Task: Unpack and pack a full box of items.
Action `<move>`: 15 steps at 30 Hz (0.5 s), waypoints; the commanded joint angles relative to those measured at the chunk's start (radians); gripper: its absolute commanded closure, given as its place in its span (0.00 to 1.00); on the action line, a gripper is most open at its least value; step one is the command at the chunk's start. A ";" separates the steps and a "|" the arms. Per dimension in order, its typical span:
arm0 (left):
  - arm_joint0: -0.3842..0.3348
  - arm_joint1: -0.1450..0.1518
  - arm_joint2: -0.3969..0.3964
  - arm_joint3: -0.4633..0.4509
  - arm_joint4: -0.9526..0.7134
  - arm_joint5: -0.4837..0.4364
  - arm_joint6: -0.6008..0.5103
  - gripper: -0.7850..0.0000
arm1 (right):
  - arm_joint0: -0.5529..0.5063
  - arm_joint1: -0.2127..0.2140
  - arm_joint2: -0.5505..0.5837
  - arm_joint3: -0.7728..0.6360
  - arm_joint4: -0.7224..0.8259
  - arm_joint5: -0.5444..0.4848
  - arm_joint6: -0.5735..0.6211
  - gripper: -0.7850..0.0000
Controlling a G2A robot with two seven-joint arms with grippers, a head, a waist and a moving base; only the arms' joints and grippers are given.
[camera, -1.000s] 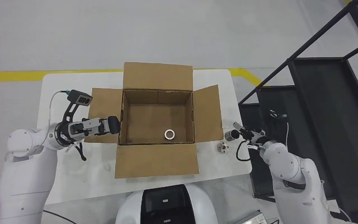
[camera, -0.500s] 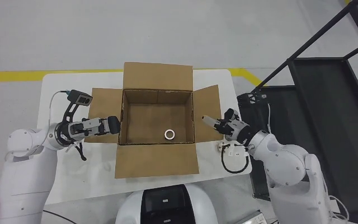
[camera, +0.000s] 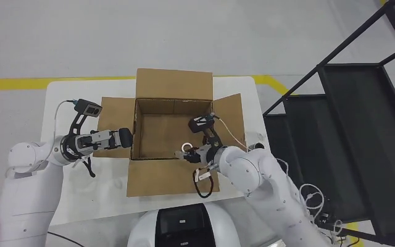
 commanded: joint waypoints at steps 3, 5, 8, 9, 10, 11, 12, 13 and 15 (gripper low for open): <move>0.000 0.000 0.000 0.000 0.000 0.000 0.000 0.00 | 0.089 -0.014 -0.042 0.120 -0.017 0.070 -0.014 0.00; 0.000 0.000 0.000 0.000 0.000 0.000 0.000 0.00 | 0.126 -0.021 -0.072 0.181 -0.028 0.081 -0.003 0.00; 0.000 0.000 0.000 0.000 0.000 0.000 0.000 0.00 | 0.175 -0.030 -0.114 0.271 -0.052 0.093 0.026 0.00; 0.000 0.000 0.000 0.000 0.000 0.000 0.000 0.00 | 0.188 -0.033 -0.126 0.296 -0.052 0.098 0.039 0.00; 0.000 0.000 0.000 0.000 0.000 0.000 0.000 0.00 | 0.201 -0.036 -0.138 0.319 -0.058 0.102 0.047 0.00; 0.000 0.000 0.000 0.000 0.000 0.000 0.000 0.00 | 0.212 -0.039 -0.147 0.337 -0.062 0.109 0.051 0.00; 0.000 0.000 0.000 0.000 0.000 0.000 0.000 0.00 | 0.222 -0.042 -0.153 0.351 -0.058 0.115 0.054 0.00; 0.000 0.000 0.000 0.000 0.000 0.000 0.000 0.00 | 0.231 -0.045 -0.158 0.364 -0.058 0.120 0.056 0.00; 0.000 0.000 0.000 0.000 0.000 0.000 0.000 0.00 | 0.247 -0.049 -0.165 0.387 -0.055 0.127 0.061 0.00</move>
